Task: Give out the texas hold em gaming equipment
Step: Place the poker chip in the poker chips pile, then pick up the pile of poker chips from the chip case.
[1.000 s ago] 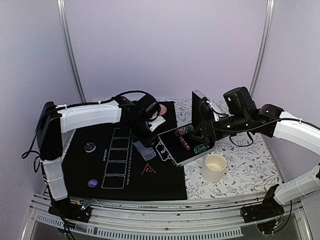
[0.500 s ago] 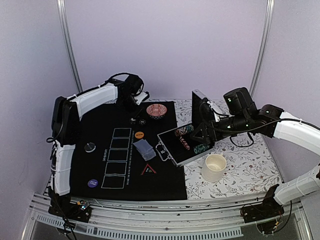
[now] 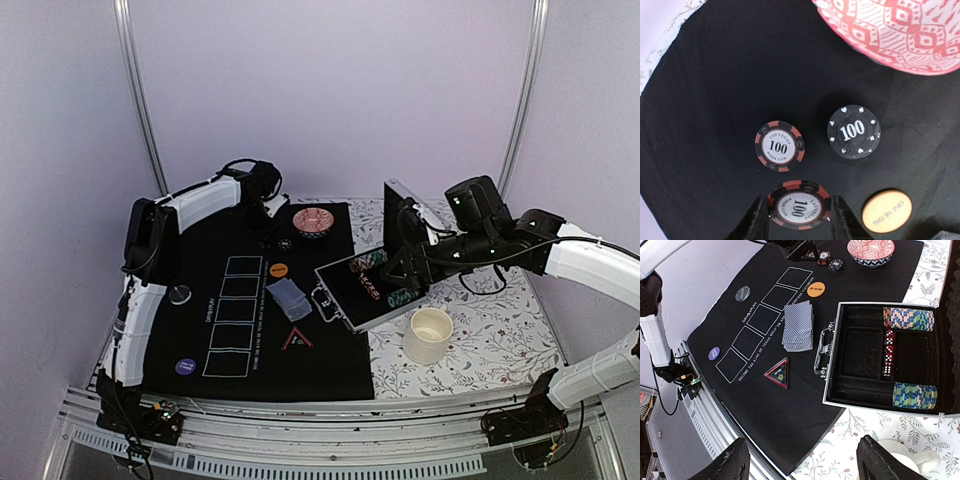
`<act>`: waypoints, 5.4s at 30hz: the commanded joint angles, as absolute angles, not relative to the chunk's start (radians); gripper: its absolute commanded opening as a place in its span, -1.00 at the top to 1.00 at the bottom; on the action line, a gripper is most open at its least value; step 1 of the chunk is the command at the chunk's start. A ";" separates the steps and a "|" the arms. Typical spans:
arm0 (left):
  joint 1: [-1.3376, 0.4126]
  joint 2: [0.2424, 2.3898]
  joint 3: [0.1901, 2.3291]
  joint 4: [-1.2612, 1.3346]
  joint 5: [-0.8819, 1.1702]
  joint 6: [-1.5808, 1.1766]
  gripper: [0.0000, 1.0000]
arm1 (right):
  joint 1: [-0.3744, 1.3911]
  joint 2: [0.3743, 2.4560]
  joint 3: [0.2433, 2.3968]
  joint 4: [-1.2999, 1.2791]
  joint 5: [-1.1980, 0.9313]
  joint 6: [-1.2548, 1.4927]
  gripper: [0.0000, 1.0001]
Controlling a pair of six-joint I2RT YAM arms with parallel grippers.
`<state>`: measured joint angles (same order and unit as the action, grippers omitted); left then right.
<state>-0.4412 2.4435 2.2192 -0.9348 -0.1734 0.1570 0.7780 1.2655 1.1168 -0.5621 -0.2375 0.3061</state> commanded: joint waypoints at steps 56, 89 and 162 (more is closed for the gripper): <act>-0.390 2.548 2.280 -0.783 -0.159 0.153 0.21 | 0.781 1.262 1.145 -0.590 -0.213 0.314 -0.51; -0.532 1.645 1.577 -0.616 -0.073 0.053 -0.63 | 0.794 1.341 1.291 -0.695 -0.077 0.297 -0.49; -0.548 1.334 0.998 -0.382 -0.167 0.071 -0.92 | 0.795 2.082 1.652 -1.061 0.362 0.214 0.20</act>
<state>-0.5552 1.3224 1.0145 -0.4007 -0.1864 0.0601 0.7986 2.0827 1.6318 -1.0550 0.3130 0.2012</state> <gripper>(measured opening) 0.959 0.391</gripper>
